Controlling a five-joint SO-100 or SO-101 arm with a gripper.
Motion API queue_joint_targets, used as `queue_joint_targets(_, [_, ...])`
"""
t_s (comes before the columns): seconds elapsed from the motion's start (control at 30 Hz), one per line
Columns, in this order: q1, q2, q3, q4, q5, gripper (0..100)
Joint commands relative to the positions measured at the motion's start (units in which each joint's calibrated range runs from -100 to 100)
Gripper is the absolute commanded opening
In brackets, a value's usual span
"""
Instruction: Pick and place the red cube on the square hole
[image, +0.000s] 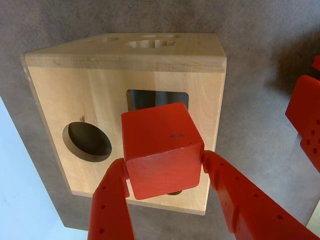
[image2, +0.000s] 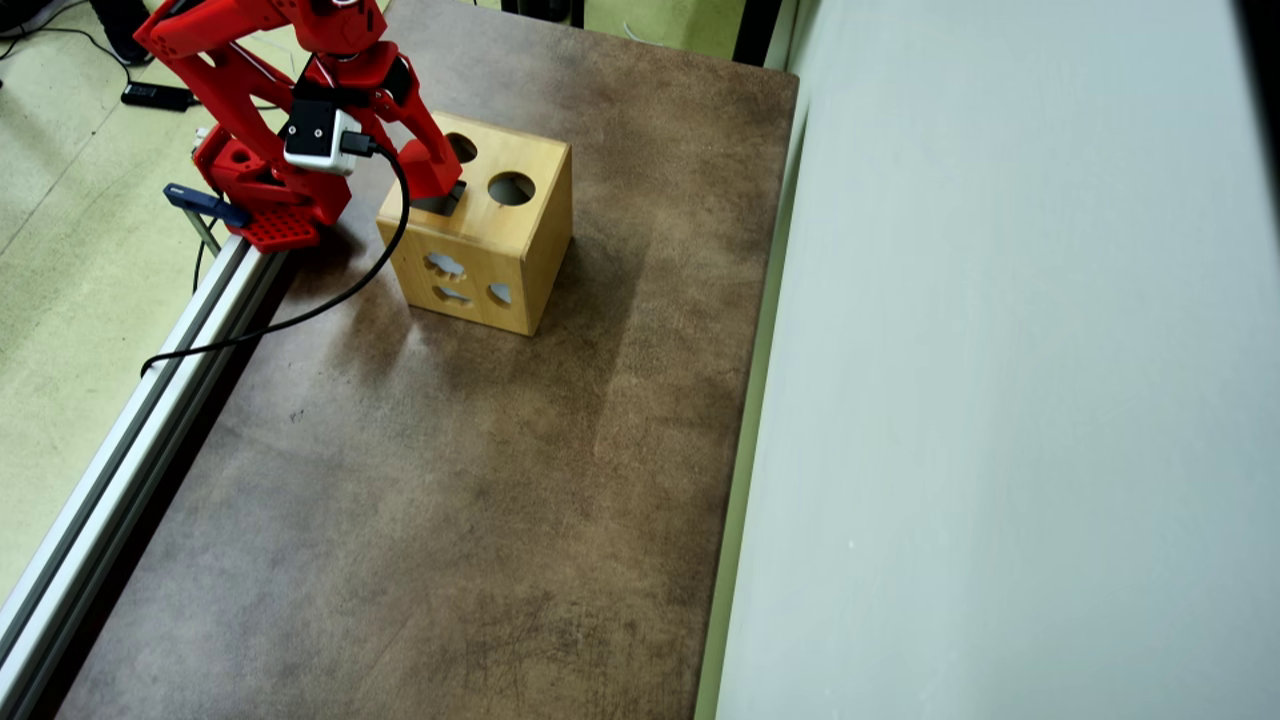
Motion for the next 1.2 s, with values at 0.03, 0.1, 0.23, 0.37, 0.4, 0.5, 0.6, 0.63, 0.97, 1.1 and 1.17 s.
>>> queue_joint_targets(0.03, [0.52,-1.74,-0.21,0.57,-0.2,7])
queue_joint_targets(0.1, [0.52,-1.74,-0.21,0.57,-0.2,7])
queue_joint_targets(0.23, [0.52,-1.65,0.77,0.57,-0.2,7])
queue_joint_targets(0.37, [0.59,-1.65,1.85,0.57,-0.2,7])
queue_joint_targets(0.4, [0.59,-1.65,1.85,0.57,-0.2,7])
queue_joint_targets(0.5, [0.59,-1.65,1.85,0.57,-0.2,7])
queue_joint_targets(0.6, [0.59,-1.74,1.85,0.57,-0.2,7])
queue_joint_targets(0.63, [0.59,-1.74,1.85,0.57,-0.2,7])
queue_joint_targets(0.97, [0.59,-1.74,1.94,0.49,-0.15,7])
queue_joint_targets(1.1, [0.59,-2.84,1.94,0.49,-0.15,8])
queue_joint_targets(1.17, [0.59,-4.63,2.03,0.49,-0.15,8])
